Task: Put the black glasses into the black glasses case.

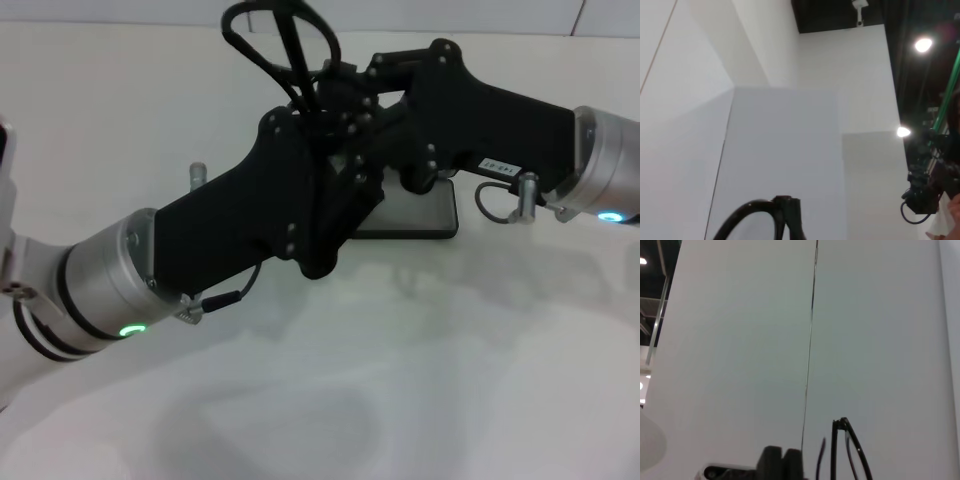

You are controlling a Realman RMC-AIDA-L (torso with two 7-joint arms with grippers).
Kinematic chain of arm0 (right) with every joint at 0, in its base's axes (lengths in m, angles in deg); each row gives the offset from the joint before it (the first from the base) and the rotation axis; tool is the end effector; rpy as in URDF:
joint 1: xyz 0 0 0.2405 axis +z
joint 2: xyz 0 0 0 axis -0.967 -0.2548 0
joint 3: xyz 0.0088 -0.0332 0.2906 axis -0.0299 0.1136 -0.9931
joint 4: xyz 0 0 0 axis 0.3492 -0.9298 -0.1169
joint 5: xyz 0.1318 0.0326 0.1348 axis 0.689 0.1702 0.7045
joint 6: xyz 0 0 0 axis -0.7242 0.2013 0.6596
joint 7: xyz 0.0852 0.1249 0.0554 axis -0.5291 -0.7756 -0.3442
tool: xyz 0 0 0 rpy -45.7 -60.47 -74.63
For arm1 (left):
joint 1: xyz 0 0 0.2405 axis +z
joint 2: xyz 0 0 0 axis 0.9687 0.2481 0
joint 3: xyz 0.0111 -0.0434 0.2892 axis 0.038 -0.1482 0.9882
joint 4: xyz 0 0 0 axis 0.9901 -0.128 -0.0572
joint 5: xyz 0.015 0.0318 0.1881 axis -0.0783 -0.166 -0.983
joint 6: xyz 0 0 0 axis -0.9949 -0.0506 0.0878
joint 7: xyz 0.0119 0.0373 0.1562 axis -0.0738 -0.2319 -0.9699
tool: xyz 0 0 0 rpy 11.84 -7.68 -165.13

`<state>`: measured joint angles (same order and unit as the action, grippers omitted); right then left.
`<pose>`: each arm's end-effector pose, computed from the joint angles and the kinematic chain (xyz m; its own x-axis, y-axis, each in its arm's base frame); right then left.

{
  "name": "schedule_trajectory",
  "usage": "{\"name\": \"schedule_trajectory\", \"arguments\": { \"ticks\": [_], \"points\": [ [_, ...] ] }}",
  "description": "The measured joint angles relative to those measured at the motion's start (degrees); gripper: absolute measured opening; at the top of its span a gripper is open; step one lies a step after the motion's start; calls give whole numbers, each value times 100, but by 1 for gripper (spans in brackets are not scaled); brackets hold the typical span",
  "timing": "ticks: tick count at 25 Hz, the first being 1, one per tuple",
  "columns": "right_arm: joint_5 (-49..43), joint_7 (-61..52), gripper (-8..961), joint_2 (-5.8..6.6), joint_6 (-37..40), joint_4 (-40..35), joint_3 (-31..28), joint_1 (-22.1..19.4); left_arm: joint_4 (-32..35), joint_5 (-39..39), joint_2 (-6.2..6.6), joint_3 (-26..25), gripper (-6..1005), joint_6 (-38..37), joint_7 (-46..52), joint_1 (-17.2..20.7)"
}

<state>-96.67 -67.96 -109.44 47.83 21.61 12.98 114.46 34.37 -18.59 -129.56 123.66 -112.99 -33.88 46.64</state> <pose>0.1335 0.3410 -0.0525 0.4979 0.1703 -0.8503 -0.0168 -0.9784 -0.2058 -0.1731 0.2650 -0.0493 0.2368 -0.0361 0.9709 0.1348 -0.9884 -0.0696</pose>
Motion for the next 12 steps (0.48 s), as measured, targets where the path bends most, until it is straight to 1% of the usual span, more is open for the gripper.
{"name": "schedule_trajectory", "arguments": {
  "ticks": [6, 12],
  "points": [
    [-3, 47, 67, 0, -135, -58, 161, 21, -19, 75, 0, -24, 66, 23, 57, 6],
    [-1, 76, 69, 0, -184, -72, 192, 32, -81, 160, 0, -13, 66, 32, 63, 7]
  ]
}}
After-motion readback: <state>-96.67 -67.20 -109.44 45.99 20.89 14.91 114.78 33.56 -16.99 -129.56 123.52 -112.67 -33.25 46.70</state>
